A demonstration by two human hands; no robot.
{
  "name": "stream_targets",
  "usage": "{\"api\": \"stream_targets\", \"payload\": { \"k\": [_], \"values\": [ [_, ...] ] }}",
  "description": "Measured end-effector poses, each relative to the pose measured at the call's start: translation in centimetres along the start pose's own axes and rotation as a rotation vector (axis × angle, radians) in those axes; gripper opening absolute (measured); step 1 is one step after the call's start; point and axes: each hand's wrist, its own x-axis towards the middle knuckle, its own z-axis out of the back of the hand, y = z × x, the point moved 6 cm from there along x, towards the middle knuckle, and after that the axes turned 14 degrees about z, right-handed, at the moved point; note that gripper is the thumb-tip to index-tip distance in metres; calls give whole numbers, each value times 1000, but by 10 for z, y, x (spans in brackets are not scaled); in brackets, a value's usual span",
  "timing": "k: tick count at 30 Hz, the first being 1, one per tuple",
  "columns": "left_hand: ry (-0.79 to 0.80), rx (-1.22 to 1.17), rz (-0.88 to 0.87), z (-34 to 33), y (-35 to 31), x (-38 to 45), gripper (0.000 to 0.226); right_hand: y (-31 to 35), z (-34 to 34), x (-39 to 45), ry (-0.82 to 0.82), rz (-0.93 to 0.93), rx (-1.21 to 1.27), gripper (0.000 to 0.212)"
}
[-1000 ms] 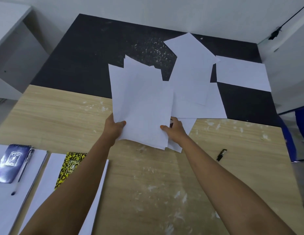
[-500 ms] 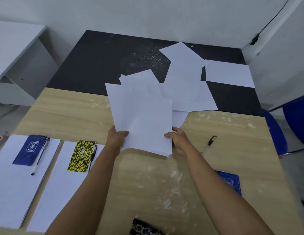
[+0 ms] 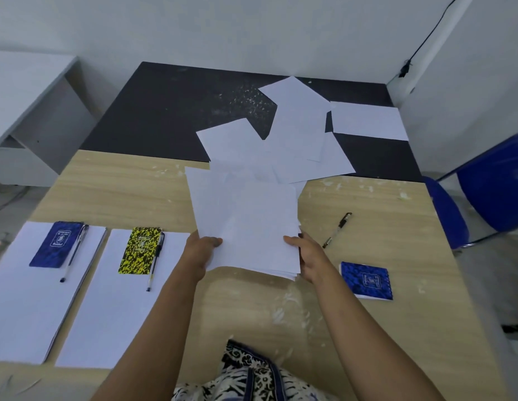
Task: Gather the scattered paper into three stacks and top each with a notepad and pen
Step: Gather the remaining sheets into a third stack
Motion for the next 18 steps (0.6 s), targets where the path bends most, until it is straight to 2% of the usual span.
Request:
{"api": "stream_targets", "payload": {
  "k": [4, 9, 12, 18],
  "values": [
    [59, 66, 9, -4, 5, -9, 39, -1, 7, -14, -13, 20, 37, 36],
    [81, 236, 5, -7, 15, -11, 34, 2, 22, -28, -86, 66, -160, 33],
    [67, 324, -18, -6, 20, -11, 42, 7, 24, -33, -88, 118, -249, 31],
    [40, 347, -30, -8, 23, -17, 40, 20, 25, -47, -66, 239, -484, 40]
  ]
}}
